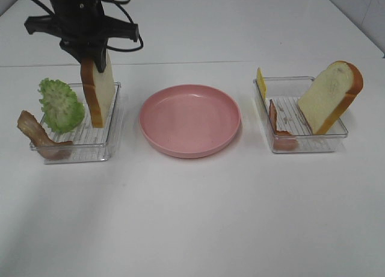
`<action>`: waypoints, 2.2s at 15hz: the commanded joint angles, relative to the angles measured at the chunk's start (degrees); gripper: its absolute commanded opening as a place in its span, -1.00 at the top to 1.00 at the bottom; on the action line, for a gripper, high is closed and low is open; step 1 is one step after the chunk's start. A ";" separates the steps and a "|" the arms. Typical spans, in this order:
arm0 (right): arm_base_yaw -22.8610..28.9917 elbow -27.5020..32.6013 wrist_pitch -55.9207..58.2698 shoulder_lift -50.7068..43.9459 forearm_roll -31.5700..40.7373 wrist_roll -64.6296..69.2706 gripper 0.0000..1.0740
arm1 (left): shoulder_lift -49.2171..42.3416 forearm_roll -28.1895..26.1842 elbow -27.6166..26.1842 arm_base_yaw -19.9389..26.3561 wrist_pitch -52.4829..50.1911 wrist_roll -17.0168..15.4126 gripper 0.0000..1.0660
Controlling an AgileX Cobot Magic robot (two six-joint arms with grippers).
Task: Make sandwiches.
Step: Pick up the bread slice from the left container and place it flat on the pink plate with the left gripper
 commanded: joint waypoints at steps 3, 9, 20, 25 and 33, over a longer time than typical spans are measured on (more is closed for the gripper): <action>-0.40 0.06 -0.52 -0.80 0.23 -0.69 -0.43 | -7.05 -7.68 -0.40 0.17 -2.29 4.81 1.00; -0.40 0.06 -0.52 -0.80 0.23 -0.69 -0.43 | -1.55 -30.65 -0.34 0.17 -10.54 16.50 1.00; -0.40 0.06 -0.52 -0.80 0.23 -0.69 -0.43 | 15.87 -53.57 -0.29 0.17 -19.02 23.49 1.00; -0.40 0.06 -0.52 -0.80 0.23 -0.69 -0.43 | 16.50 -53.34 -0.23 0.17 -19.14 23.55 0.16; -0.40 0.06 -0.52 -0.80 0.23 -0.69 -0.43 | 13.81 -41.60 -2.52 -0.52 -17.25 32.43 -0.52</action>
